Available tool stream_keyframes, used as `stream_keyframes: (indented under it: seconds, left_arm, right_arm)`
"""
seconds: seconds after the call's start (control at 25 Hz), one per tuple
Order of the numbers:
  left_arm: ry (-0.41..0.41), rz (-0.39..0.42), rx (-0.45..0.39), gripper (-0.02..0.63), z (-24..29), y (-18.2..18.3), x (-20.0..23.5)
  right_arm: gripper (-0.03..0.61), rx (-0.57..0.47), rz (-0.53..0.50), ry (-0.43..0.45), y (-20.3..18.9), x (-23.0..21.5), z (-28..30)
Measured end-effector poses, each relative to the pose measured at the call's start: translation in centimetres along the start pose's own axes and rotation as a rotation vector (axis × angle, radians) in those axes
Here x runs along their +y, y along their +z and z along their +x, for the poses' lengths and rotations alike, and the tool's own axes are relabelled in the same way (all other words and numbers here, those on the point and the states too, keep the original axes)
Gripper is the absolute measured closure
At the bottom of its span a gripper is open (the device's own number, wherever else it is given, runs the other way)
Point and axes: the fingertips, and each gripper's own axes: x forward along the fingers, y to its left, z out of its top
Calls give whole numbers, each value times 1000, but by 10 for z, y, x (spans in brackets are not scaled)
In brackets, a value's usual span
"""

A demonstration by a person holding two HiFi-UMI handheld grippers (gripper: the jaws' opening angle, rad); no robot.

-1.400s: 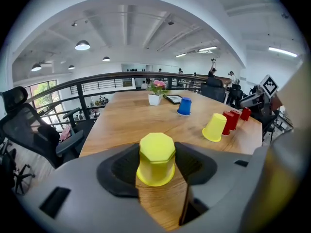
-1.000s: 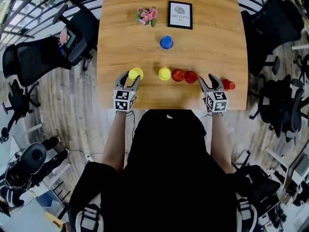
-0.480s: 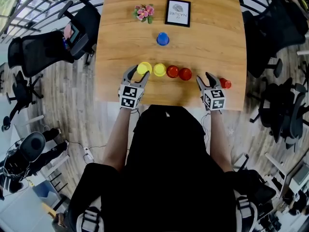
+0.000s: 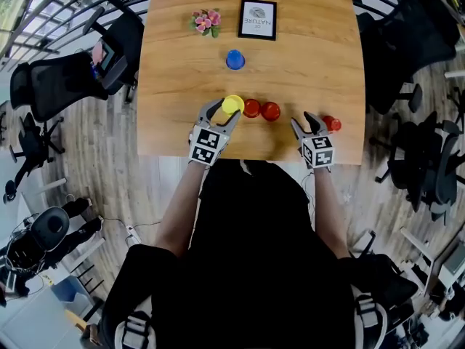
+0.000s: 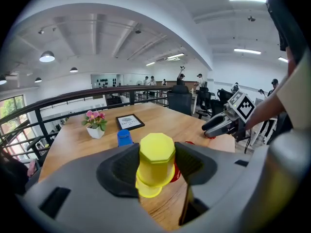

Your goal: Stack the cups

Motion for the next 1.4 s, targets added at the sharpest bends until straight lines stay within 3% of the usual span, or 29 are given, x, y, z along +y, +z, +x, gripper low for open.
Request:
stream_keyframes:
  seconds: [0.6, 1.4]
  left_arm:
    - [-71, 83, 81, 362, 30, -14, -15]
    - [-57, 11, 57, 362, 34, -18, -10]
  right_arm:
    - [359, 17, 43, -34, -13, -12, -5]
    - [353, 33, 30, -28, -13, -16, -6]
